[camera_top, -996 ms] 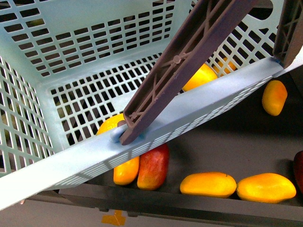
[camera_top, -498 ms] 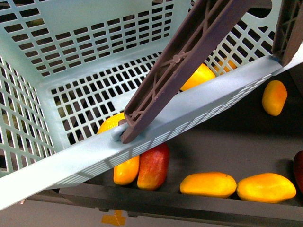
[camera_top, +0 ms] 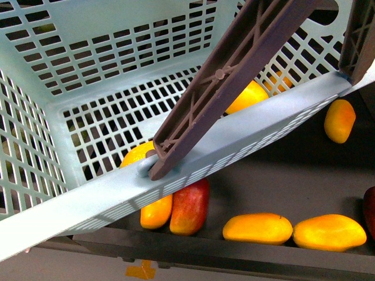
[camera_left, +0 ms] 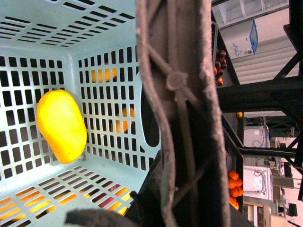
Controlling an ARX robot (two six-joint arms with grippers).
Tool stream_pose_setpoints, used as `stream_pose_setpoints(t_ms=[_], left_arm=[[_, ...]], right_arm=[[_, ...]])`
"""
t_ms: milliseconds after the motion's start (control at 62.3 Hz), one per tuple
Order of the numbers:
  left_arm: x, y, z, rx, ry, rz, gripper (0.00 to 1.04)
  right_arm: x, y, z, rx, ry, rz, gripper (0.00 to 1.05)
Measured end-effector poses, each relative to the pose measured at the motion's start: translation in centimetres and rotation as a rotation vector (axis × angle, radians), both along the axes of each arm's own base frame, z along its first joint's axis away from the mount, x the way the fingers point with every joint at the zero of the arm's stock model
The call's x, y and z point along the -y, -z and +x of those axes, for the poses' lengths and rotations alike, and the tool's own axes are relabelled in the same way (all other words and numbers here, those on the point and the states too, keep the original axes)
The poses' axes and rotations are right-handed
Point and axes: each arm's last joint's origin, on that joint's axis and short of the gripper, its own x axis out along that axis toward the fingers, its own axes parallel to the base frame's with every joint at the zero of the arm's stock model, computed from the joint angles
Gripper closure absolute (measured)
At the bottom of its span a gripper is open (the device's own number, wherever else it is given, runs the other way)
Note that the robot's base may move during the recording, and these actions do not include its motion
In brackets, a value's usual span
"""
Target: Pick lemon and mango into basket
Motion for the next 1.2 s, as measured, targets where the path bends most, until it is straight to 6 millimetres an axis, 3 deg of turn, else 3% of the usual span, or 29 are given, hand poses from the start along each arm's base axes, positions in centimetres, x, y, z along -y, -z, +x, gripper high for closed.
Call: stream_pose_setpoints(t_ms=[48, 1204], left_arm=[[0.01, 0.00, -0.01, 0.000, 0.000, 0.000, 1.00], [0.01, -0.02, -0.01, 0.001, -0.003, 0.000, 1.00]], right_arm=[[0.01, 0.00, 0.00, 0.000, 0.002, 0.000, 0.07], [0.00, -0.01, -0.02, 0.002, 0.000, -0.001, 0.09]])
